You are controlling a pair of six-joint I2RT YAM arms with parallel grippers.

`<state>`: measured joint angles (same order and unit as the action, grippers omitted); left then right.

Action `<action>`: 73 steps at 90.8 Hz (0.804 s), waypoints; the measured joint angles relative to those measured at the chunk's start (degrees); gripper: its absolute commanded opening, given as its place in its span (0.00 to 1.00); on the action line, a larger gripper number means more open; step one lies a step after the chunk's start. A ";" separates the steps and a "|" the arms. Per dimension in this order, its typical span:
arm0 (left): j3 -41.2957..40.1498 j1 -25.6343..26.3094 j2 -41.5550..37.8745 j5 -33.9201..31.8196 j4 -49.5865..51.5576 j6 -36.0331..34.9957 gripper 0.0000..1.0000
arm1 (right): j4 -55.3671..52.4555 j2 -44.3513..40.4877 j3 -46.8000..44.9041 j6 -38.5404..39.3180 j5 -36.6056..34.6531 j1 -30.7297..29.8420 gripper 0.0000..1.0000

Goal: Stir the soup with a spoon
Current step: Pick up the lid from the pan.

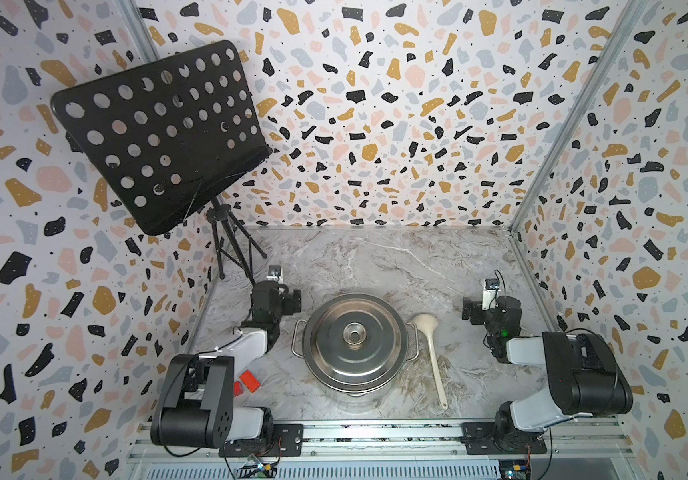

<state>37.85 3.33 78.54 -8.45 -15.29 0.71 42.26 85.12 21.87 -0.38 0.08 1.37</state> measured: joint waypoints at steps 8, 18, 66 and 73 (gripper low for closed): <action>10.56 -0.02 -0.31 -1.36 8.74 1.79 0.99 | -11.56 -2.38 7.23 -1.70 -3.19 0.00 1.00; 19.04 -0.02 -0.96 -0.42 19.91 5.88 0.99 | -23.50 -3.13 19.06 -4.85 -4.81 0.00 0.93; 19.91 0.85 -14.27 26.29 56.33 23.45 1.00 | -70.62 -8.44 51.47 -11.96 9.81 -23.39 0.90; 18.51 0.96 -19.43 27.17 59.17 24.13 1.00 | -76.52 -9.90 55.54 -10.47 9.88 -31.45 0.94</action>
<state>56.36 4.29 59.11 18.72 43.88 24.84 -34.26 75.22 77.41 -10.85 9.96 -30.09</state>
